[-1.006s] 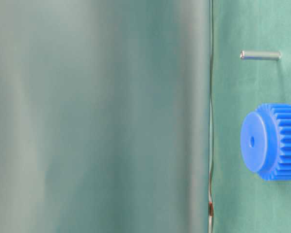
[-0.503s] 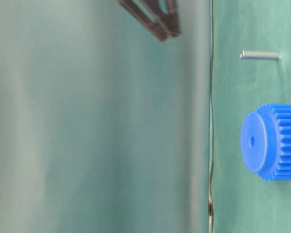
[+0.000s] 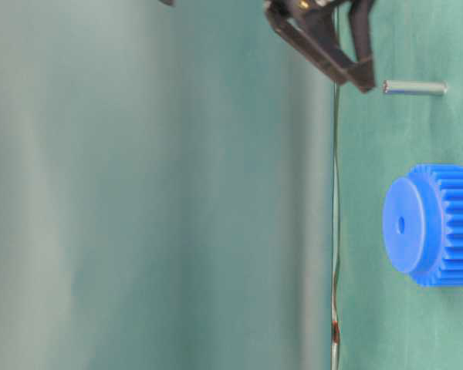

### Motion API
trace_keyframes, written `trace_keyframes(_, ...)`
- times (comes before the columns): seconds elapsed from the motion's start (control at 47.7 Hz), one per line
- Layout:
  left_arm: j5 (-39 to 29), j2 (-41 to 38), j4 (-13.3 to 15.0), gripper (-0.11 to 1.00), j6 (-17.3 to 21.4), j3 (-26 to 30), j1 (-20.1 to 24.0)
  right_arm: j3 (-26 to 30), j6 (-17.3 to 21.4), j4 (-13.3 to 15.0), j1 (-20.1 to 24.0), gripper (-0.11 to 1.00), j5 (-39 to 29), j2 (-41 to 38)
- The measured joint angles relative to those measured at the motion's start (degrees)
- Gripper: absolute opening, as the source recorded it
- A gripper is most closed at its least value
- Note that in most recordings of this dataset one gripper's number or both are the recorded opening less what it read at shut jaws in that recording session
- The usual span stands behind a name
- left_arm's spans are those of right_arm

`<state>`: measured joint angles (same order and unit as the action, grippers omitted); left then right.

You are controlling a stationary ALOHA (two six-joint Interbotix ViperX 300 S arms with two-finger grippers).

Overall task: Insert the shaft into the center hole of the gear.
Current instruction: 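Move the open right gripper left toward the upright silver shaft, then close the right gripper around the silver shaft and lift it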

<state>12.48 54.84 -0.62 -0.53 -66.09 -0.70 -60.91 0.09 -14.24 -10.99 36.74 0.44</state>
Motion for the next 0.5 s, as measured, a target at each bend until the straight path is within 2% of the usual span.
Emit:
trace_keyframes(0.293,0.00,0.00,0.00,0.00,0.00,0.00,-0.09,1.93,0.62,-1.32,0.00,0.83,0.26,-5.10)
trace_keyframes(0.419,-0.09,0.09,-0.09,0.00,0.00,0.00,0.00,1.93,0.62,-1.41,0.00,0.76,0.26,-5.19)
trace_keyframes(0.503,-0.09,0.00,0.00,0.00,0.09,0.00,-0.09,1.93,0.62,-1.41,0.09,0.67,0.26,-5.19)
